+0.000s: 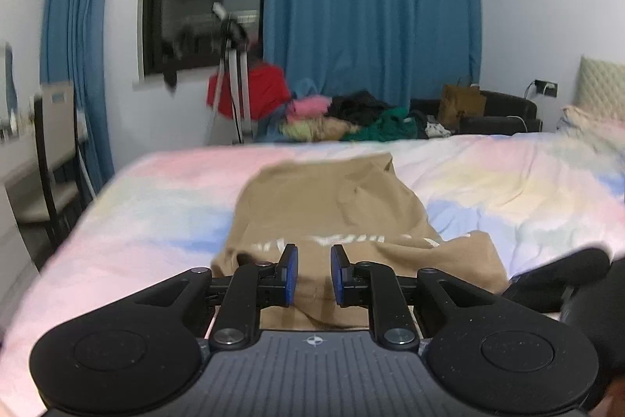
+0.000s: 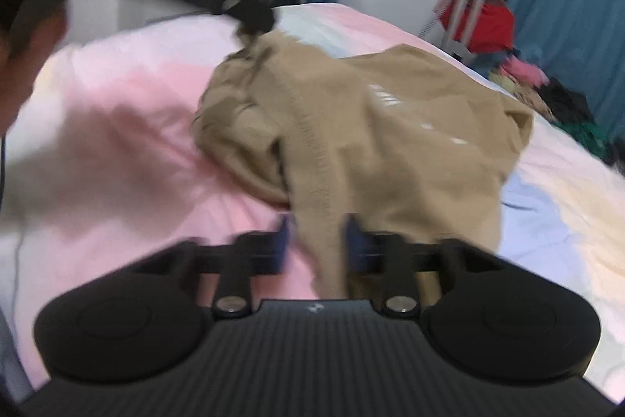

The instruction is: Fold clothes

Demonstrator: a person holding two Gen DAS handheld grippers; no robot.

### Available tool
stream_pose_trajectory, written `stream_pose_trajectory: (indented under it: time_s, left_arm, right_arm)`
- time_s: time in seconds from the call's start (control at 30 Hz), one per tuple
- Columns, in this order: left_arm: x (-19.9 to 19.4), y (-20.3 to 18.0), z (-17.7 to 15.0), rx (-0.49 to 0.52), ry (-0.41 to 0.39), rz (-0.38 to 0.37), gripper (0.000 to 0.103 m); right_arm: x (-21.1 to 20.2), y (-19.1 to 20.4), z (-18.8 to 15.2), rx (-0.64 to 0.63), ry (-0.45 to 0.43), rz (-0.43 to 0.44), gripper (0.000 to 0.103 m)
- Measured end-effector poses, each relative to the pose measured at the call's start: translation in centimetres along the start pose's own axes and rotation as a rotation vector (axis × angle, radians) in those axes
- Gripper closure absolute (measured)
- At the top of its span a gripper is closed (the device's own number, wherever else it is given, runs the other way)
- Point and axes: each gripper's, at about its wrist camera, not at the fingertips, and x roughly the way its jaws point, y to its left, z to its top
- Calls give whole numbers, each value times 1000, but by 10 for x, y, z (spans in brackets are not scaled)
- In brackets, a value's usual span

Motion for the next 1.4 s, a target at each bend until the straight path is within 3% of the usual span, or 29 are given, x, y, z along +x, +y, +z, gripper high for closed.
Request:
stream_pose_trajectory:
  time_s: [0.1,0.3,0.43,0.57,0.7,0.73,0.8,0.87,1.07,1.13,1.17,1.2,1.4]
  left_arm:
    - [-6,-11,-1,73,-45,-23,82]
    - [2,-48,-19,307,-28,-58,75]
    - [12,-62,-31,457,36,-45,75]
    - [25,-62,-43,528,101,22,75]
    - [35,-57,-45,518,126,102,72]
    - [37,-55,-45,513,130,121,71]
    - [40,-51,-44,491,134,144,71]
    - [41,-47,-43,466,131,169,71]
    - [30,-42,-31,423,38,181,71]
    - [26,-44,-27,413,-3,178,71]
    - [23,-45,-25,413,-18,176,71]
    - [21,-46,-24,412,-34,174,71]
    - [12,-58,-26,451,-55,121,69]
  right_arm:
    - [-21,-26,11,144,-79,35,100]
    - [-57,-78,9,378,-198,26,100]
    - [-53,-91,5,447,-195,62,100]
    - [-42,-78,6,405,-173,108,97]
    - [-25,-49,6,297,-105,123,91]
    - [-20,-41,5,259,-85,117,85]
    - [-11,-22,5,170,-58,106,57]
    - [-5,-5,4,85,-60,78,55]
    - [13,28,-4,-126,-19,-5,56]
    - [13,28,-5,-135,-13,-39,65]
    - [10,25,-4,-114,-16,-46,81]
    - [6,19,-1,-76,-24,-50,86]
    - [-35,-32,8,185,-150,-55,90]
